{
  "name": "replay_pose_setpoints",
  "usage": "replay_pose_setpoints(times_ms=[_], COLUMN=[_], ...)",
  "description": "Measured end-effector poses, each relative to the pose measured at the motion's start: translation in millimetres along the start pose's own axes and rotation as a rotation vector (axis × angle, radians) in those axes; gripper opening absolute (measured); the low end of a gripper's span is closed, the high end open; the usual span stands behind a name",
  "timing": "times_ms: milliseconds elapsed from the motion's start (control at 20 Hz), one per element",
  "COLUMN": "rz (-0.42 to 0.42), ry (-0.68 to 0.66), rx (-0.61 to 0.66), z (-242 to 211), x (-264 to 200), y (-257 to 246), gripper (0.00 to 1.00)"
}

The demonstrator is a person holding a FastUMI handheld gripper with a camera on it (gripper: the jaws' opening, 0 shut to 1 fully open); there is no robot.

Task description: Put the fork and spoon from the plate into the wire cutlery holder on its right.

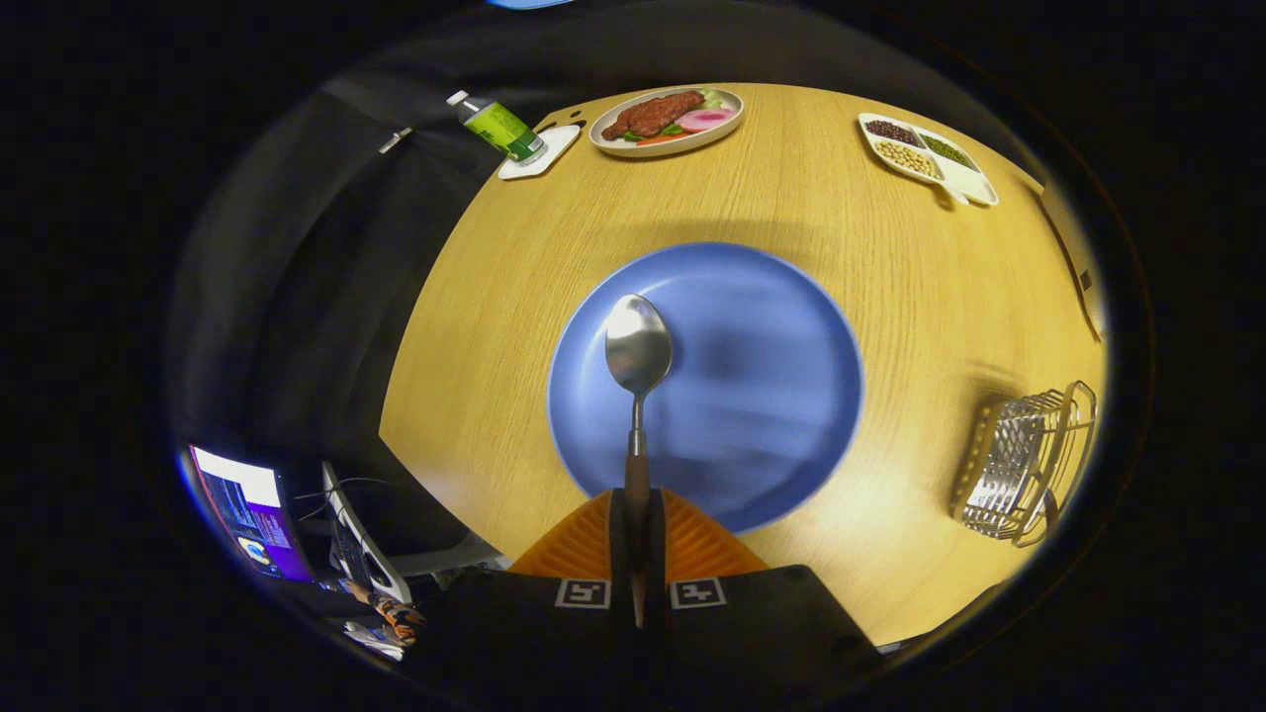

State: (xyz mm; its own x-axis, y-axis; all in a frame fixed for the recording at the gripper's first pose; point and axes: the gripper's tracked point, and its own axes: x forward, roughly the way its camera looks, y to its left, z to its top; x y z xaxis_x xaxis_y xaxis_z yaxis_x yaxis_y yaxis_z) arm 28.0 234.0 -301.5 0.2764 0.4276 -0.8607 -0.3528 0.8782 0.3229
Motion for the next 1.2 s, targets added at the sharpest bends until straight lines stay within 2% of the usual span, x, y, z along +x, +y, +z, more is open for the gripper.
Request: replay_pose_setpoints(times_ms=[300, 700, 1000, 1200], rz=[-0.006, -0.124, -0.170, -0.165], ry=[-0.018, 0.034, 0.202, 0.313], rx=[0.050, 0.007, -0.041, -0.034], z=[3.2, -4.0, -30.1, -31.0], x=[-82.5, -175.7, -198.2, -195.5], y=[-46.0, -132.2, -170.6, -184.5], gripper=[0.07, 0.07, 0.07, 0.07])
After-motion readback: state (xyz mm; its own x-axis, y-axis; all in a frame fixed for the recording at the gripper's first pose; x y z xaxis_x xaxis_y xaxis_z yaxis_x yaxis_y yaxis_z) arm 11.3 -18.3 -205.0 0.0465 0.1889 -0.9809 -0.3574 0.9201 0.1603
